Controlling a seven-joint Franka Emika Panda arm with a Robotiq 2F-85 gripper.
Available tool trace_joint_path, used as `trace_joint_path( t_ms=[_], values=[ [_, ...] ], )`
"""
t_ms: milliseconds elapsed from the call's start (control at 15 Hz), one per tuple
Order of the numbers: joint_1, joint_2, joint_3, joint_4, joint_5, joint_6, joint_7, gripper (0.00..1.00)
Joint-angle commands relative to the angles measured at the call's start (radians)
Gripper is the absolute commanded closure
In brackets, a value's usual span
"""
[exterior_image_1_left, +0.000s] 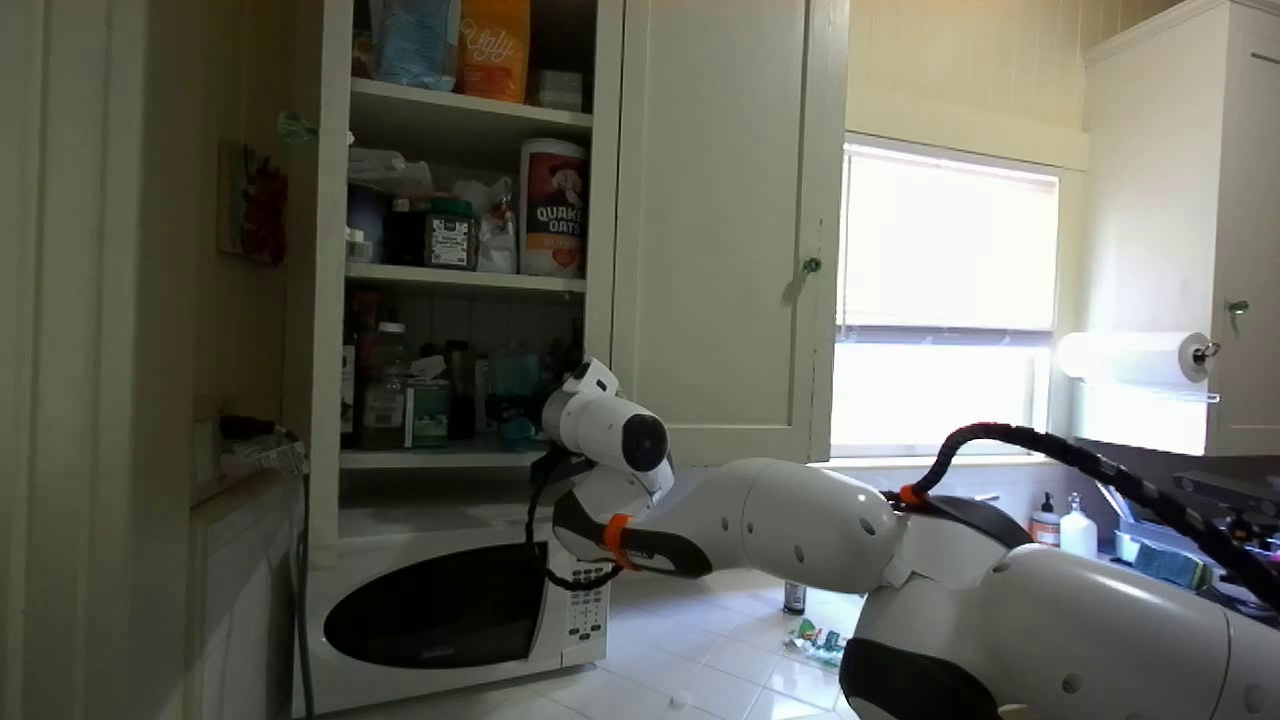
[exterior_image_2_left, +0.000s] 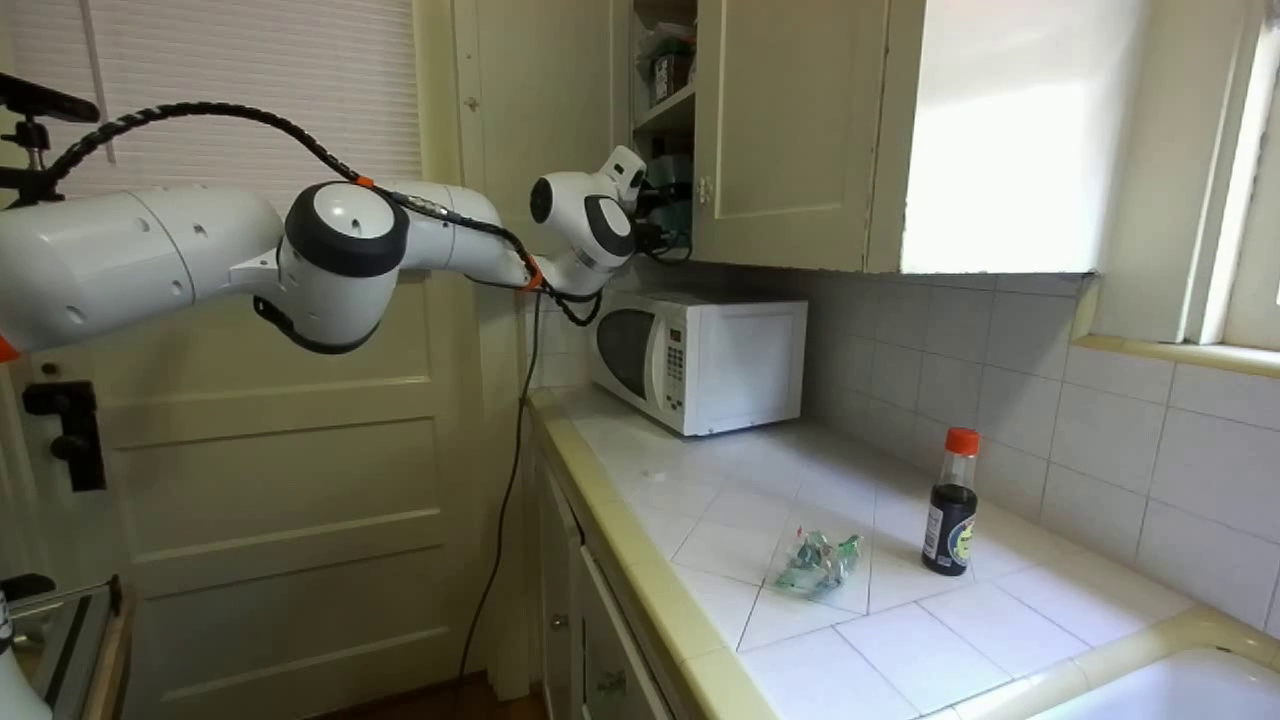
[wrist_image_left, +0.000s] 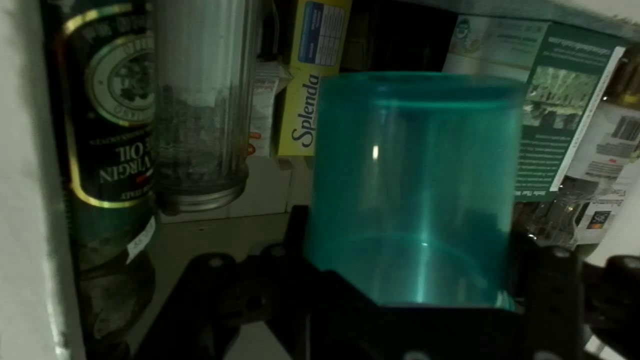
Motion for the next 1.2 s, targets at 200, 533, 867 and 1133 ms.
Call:
trace_joint_path(
  t_ms=[200, 533, 867, 1133],
  values=[
    [0.01, 0.0, -0.039, -0.002, 0.019, -0.01, 0.006, 0.42],
    [0.006, 0.001, -0.021, -0.005, 0.004, -0.012, 0.002, 0.42],
    [0.004, 0.003, -0.007, -0.009, 0.004, -0.012, 0.006, 0.06],
    [-0.001, 0.002, 0.022, -0.007, -0.005, -0.004, 0.004, 0.0]
  ],
)
